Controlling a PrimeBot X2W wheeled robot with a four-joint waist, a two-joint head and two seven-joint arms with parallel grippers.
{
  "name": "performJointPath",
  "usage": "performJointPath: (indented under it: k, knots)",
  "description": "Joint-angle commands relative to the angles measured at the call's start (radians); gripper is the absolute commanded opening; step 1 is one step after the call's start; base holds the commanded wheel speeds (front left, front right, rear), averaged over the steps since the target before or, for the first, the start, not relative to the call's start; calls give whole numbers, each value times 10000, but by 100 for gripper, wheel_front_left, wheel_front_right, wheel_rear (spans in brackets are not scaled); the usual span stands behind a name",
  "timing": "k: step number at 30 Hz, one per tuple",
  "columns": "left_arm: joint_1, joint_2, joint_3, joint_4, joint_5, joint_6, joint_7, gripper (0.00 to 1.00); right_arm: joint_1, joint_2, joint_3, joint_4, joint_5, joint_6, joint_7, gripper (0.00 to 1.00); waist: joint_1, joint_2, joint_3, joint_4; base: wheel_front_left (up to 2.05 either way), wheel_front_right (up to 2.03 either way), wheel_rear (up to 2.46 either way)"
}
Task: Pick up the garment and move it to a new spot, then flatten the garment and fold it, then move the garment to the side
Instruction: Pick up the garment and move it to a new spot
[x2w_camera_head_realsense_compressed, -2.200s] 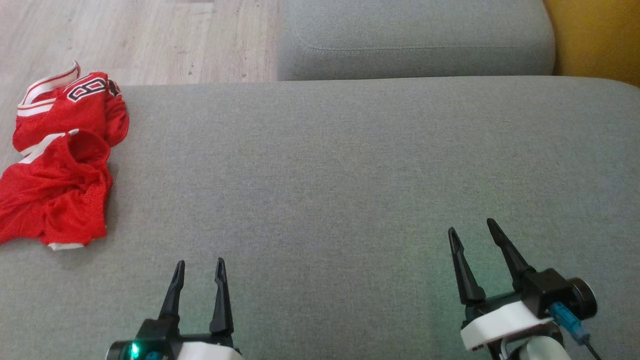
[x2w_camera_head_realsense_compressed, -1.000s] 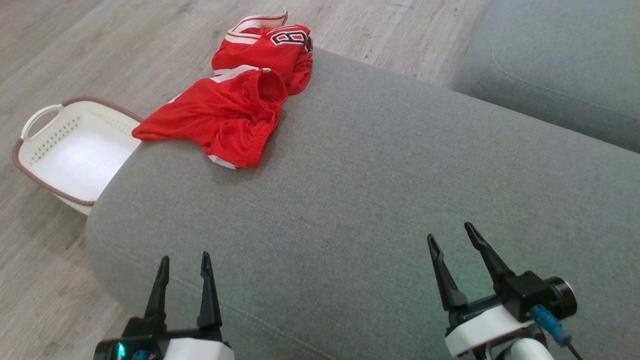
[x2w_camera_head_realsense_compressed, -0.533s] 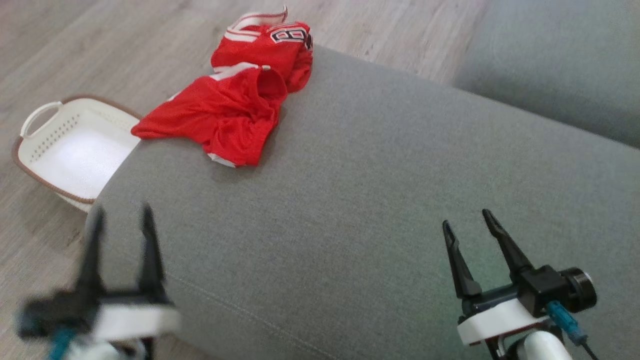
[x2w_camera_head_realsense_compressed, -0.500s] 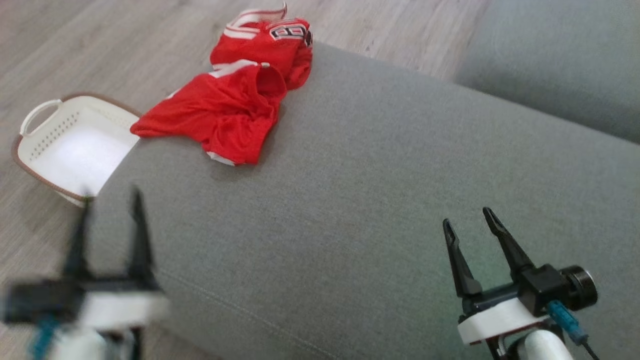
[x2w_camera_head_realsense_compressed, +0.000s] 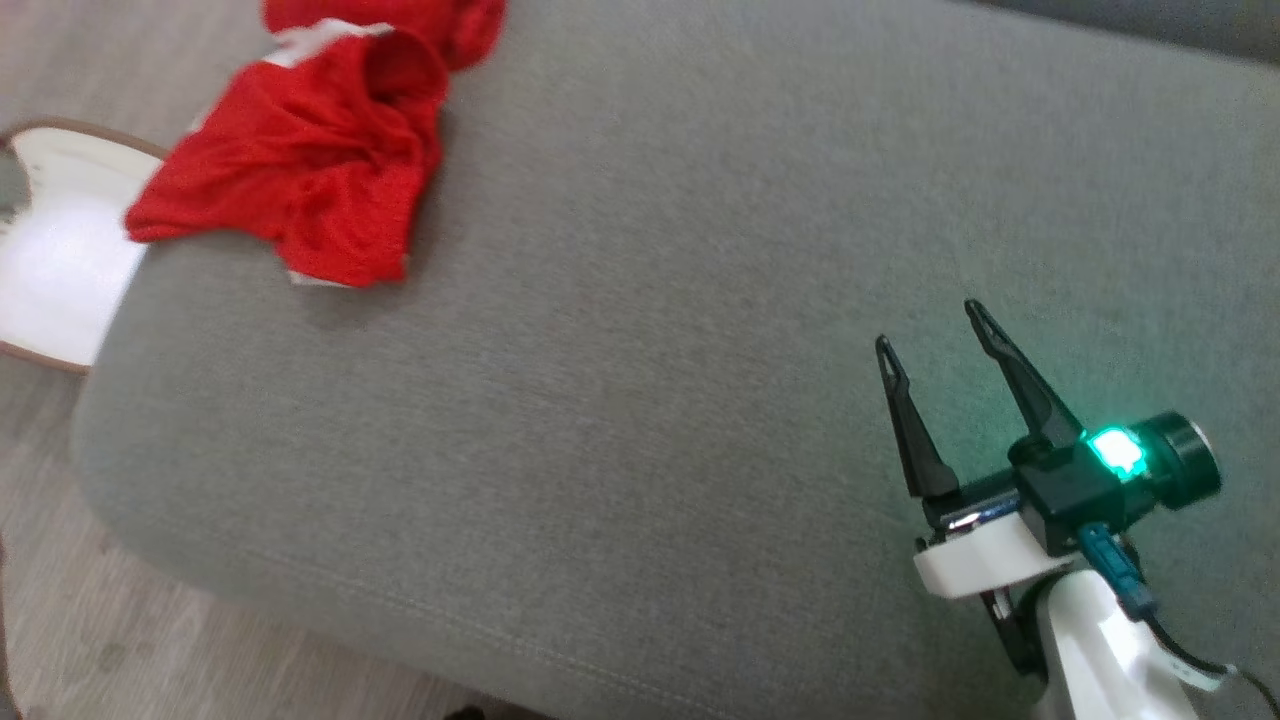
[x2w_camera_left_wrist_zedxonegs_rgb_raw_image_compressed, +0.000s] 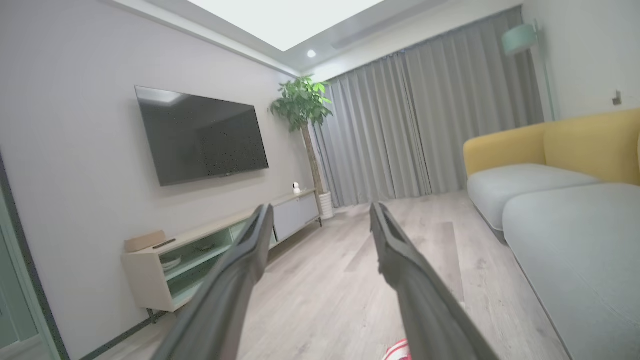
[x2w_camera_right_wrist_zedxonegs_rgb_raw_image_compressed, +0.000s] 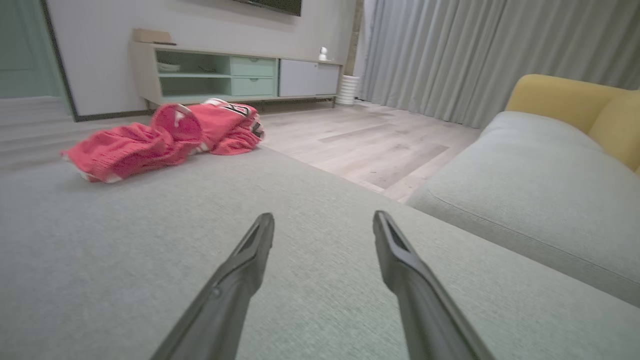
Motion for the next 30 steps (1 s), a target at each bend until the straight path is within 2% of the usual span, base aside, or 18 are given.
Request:
performJointPath:
  k: [1, 7, 13, 20, 21, 22, 23, 24, 25, 30]
  knots:
    - [-793, 596, 173, 108, 64, -110, 24, 100, -283, -41, 329, -457, -190, -7, 72, 100, -3, 0, 947, -659, 0, 0, 0]
    - [-2203, 304, -521, 2505, -304, -566, 435, 100, -237, -261, 423, -1074, -512, -7, 458, 100, -3, 0, 2079, -1165, 0, 0, 0]
    - [-2624, -14, -877, 4770, -540, -674, 958, 100, -135, -431, 243, -1699, -624, -7, 695, 100, -3, 0, 2868, -1507, 0, 0, 0]
    - [-2985, -56, -1039, 6517, -518, -567, 1086, 100, -103, -446, 62, -2021, -672, -7, 862, 100, -3, 0, 3427, -1645, 0, 0, 0]
    - [-3039, -35, -1056, 6715, -469, -480, 1071, 88, -105, -443, 44, -2035, -672, -7, 862, 100, -3, 0, 3465, -1643, 0, 0, 0]
    - [-3090, 0, -1072, 6892, -423, -414, 1041, 58, -111, -430, 23, -2048, -659, -7, 857, 100, -3, 0, 3503, -1644, 0, 0, 0]
    - [-3152, 13, -1052, 7051, -423, -360, 968, 33, -121, -415, 9, -2046, -652, -7, 841, 100, -3, 0, 3523, -1643, 0, 0, 0]
    - [-3209, 25, -1042, 7186, -426, -341, 872, 20, -133, -397, 14, -2022, -633, -7, 815, 100, -3, 0, 3527, -1639, 0, 0, 0]
    - [-3262, 35, -1053, 7303, -406, -324, 753, 0, -149, -378, 38, -1979, -599, -7, 786, 100, -3, 0, 3522, -1633, 0, 0, 0]
    - [-3473, 89, -1080, 7624, -331, -257, 22, 0, -307, -278, 168, -1613, -461, -7, 583, 100, -3, 0, 3223, -1609, 0, 0, 0]
